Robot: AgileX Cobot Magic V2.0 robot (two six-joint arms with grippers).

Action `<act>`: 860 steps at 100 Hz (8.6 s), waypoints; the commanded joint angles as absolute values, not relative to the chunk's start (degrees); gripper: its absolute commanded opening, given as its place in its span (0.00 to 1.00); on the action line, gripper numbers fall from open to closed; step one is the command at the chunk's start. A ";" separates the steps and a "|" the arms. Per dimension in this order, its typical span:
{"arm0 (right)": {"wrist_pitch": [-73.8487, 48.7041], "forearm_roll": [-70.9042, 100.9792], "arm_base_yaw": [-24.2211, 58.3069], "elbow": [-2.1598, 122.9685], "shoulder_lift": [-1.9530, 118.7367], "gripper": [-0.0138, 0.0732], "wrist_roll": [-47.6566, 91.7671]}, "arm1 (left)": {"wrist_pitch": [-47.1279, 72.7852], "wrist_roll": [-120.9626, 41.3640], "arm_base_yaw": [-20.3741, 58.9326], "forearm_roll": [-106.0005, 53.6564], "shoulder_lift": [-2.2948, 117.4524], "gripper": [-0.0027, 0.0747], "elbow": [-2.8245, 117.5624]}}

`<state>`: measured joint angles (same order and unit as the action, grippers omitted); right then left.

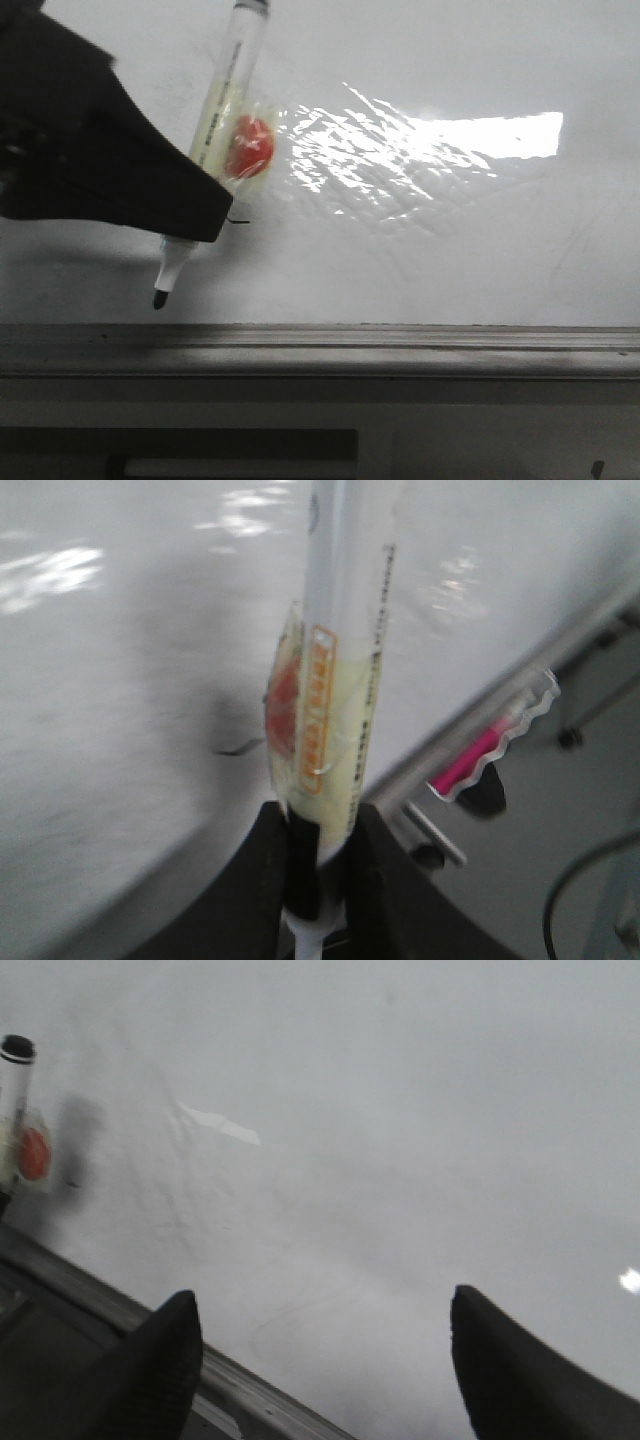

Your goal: Write number 9 on whiteboard

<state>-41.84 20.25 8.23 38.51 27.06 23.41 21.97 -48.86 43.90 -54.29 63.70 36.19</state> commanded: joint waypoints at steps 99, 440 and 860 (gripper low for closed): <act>-32.08 54.47 37.17 48.95 64.26 0.69 63.99 | 35.21 -83.17 44.05 -53.15 56.20 0.01 40.18; 0.63 16.81 31.93 37.41 50.56 0.11 39.46 | 21.10 -52.16 27.79 -52.75 26.25 0.01 34.34; -16.47 25.51 41.07 52.20 42.98 0.09 45.10 | 3.98 -57.93 49.03 -75.27 65.61 0.01 36.80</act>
